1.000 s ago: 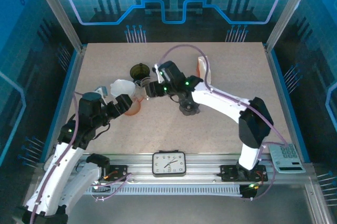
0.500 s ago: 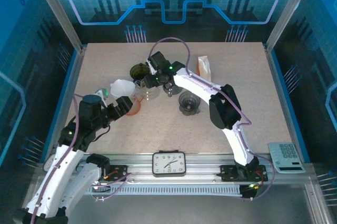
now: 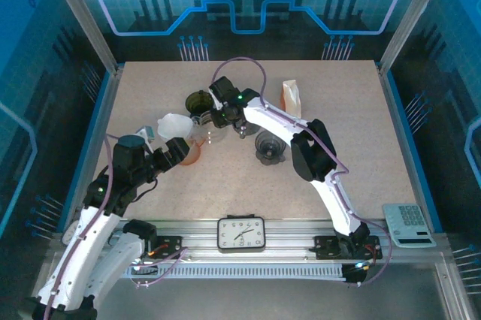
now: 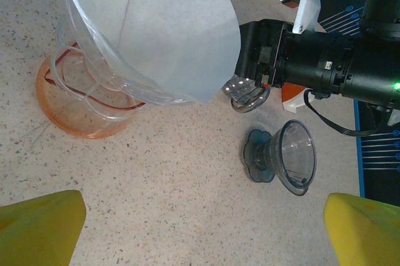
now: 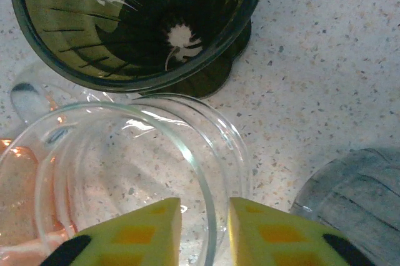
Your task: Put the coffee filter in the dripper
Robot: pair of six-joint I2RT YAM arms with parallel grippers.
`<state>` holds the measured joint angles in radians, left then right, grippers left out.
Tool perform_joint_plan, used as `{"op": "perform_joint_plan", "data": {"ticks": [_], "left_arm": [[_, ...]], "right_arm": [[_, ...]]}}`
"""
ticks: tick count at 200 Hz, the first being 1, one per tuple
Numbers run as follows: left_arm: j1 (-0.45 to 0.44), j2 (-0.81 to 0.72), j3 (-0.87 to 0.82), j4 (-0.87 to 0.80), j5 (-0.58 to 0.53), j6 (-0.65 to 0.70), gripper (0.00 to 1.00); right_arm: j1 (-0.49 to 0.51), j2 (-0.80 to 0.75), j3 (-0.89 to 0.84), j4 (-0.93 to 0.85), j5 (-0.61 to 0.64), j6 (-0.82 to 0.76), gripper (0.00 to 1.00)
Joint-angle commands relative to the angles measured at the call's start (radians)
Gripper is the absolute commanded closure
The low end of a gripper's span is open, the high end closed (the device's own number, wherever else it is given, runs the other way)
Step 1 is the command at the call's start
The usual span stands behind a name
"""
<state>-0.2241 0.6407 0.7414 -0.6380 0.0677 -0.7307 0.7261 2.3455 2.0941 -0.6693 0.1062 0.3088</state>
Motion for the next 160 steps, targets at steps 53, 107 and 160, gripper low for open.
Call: {"op": "perform_joint_plan", "data": {"ticks": [53, 107, 160], "left_arm": [[0.008, 0.004, -0.013, 0.027, 0.001, 0.008, 0.01], [0.008, 0.004, -0.013, 0.039, 0.006, 0.0, 0.01], [0.008, 0.011, -0.019, 0.059, 0.027, -0.015, 0.01]], "right_arm": [[-0.003, -0.12, -0.113, 0.008, 0.032, -0.019, 0.89], [0.035, -0.299, -0.315, 0.039, 0.06, -0.027, 0.91], [0.11, -0.513, -0.604, 0.094, 0.086, 0.001, 0.91]]}}
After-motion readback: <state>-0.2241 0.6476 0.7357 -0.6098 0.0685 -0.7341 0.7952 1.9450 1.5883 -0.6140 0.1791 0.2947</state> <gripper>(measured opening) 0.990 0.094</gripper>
